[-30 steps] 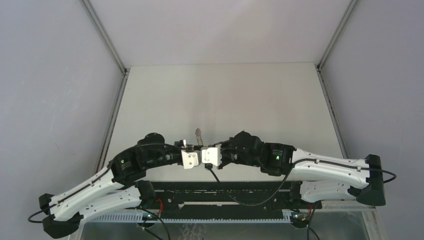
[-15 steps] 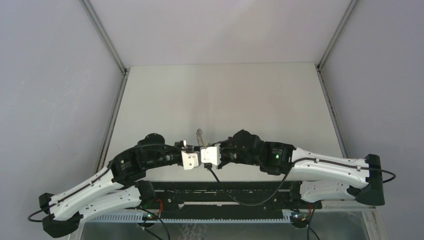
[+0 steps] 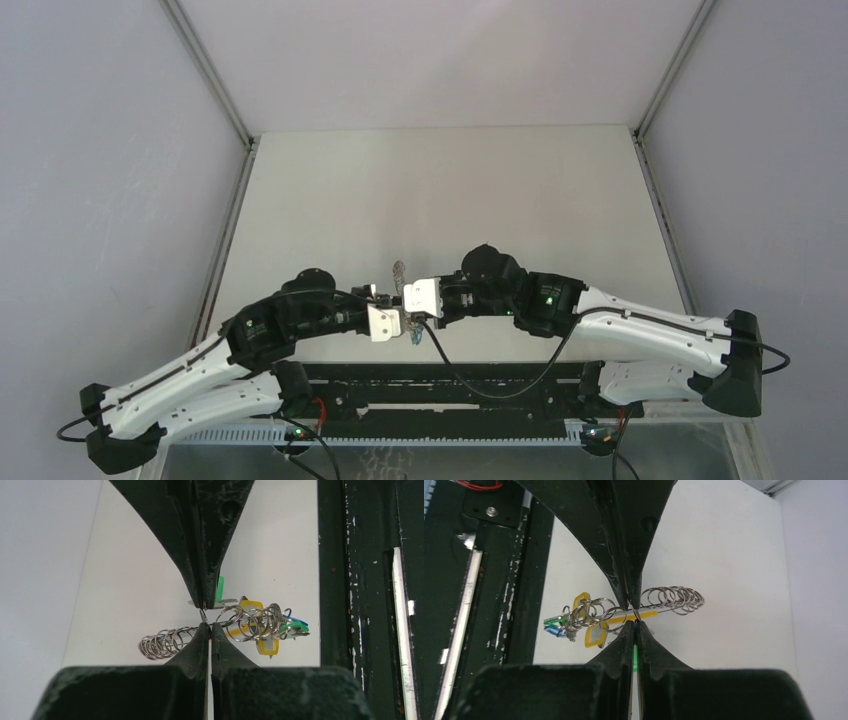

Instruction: Put the keys on the keyring

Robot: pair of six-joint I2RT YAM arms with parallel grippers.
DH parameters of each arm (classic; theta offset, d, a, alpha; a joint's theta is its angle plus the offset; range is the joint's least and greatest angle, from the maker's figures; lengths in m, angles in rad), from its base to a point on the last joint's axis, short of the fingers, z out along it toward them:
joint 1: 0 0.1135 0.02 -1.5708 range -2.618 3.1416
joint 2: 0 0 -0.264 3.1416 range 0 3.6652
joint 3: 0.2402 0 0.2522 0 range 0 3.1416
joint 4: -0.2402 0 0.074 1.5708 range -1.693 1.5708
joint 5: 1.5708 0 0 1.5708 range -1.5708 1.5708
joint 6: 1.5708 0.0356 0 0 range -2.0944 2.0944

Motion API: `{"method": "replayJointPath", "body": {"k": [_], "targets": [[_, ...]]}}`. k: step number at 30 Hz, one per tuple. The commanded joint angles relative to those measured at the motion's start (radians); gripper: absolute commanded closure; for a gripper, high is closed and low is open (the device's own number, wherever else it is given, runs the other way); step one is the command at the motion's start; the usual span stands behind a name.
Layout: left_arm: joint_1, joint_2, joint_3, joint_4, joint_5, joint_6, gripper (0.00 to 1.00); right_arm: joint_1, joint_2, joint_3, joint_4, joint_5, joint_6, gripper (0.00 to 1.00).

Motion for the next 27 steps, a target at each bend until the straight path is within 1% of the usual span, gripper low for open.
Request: {"method": "replayJointPath", "body": {"k": [1, 8, 17, 22, 25, 27], "targets": [[-0.025, -0.018, -0.011, 0.118, 0.082, -0.001, 1.00, -0.040, 0.013, 0.055, 0.080, -0.143, 0.043, 1.00], [-0.026, -0.033, -0.028, 0.158, 0.099, -0.019, 1.00, -0.066, 0.035, 0.055, 0.102, -0.242, 0.060, 1.00], [-0.026, -0.039, -0.047, 0.193, 0.081, -0.040, 1.00, -0.069, 0.000, 0.030, 0.136, -0.296, 0.047, 1.00], [-0.023, -0.042, -0.066, 0.237, 0.083, -0.065, 1.00, -0.071, 0.015, 0.024, 0.158, -0.329, 0.038, 1.00], [-0.003, -0.059, -0.080, 0.266, 0.082, -0.087, 1.00, -0.071, 0.020, 0.022, 0.159, -0.333, 0.036, 1.00], [0.025, -0.069, -0.086, 0.288, 0.110, -0.106, 1.00, -0.077, 0.015, 0.010, 0.171, -0.330, 0.040, 1.00]]}}
